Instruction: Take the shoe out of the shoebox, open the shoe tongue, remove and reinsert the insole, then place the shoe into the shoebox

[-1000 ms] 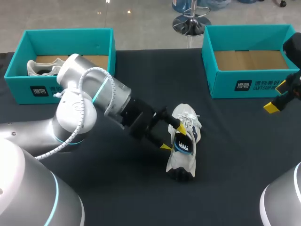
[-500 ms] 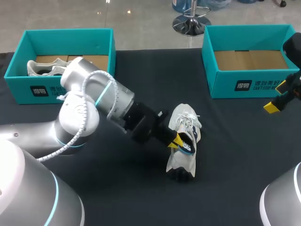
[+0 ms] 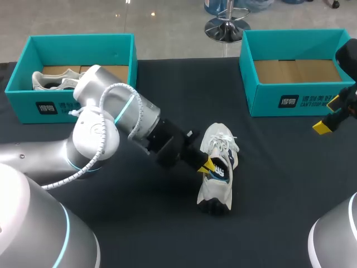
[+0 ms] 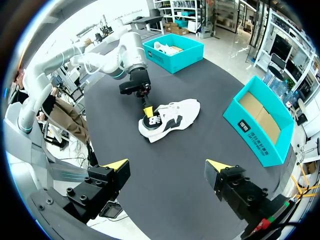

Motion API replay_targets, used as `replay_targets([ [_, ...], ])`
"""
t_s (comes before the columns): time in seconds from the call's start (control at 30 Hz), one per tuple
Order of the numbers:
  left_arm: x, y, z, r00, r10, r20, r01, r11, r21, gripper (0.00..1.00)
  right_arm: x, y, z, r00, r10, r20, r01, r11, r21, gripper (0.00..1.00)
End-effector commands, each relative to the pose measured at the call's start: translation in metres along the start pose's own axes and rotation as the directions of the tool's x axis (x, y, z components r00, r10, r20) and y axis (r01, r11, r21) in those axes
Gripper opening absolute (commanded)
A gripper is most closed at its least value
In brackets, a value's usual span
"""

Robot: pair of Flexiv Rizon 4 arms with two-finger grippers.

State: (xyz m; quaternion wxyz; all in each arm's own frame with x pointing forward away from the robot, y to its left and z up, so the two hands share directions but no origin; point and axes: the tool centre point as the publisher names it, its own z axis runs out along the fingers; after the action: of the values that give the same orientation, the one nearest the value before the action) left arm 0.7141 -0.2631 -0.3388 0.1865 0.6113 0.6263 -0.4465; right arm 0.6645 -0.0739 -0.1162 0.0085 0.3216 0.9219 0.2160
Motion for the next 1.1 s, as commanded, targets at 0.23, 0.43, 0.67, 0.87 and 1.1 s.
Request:
replay_targets([
  [0.23,-0.001,0.002,0.003,1.0,-0.008,-0.003,0.008,1.0,-0.002,0.48,-0.002,0.002,0.0,1.0,0.0,-0.003,0.0,1.0,0.006,1.0],
  [0.43,-0.006,-0.002,-0.008,1.0,-0.013,0.019,0.013,1.0,0.005,0.75,-0.002,0.002,0.0,1.0,0.0,-0.003,0.0,1.0,0.006,1.0],
  [0.67,-0.005,-0.005,-0.011,0.999,-0.016,0.028,0.015,1.0,0.016,0.47,-0.002,0.002,0.0,1.0,0.0,-0.003,0.0,1.0,0.006,1.0],
  [0.87,-0.003,-0.008,-0.008,1.0,-0.016,0.016,0.015,0.999,0.029,0.33,-0.002,0.002,0.0,1.0,0.0,-0.003,0.0,1.0,0.006,1.0],
  [1.1,-0.002,-0.007,-0.001,1.0,-0.01,-0.004,0.01,0.999,0.035,0.27,-0.002,0.002,0.0,1.0,0.0,-0.003,0.0,1.0,0.006,1.0],
])
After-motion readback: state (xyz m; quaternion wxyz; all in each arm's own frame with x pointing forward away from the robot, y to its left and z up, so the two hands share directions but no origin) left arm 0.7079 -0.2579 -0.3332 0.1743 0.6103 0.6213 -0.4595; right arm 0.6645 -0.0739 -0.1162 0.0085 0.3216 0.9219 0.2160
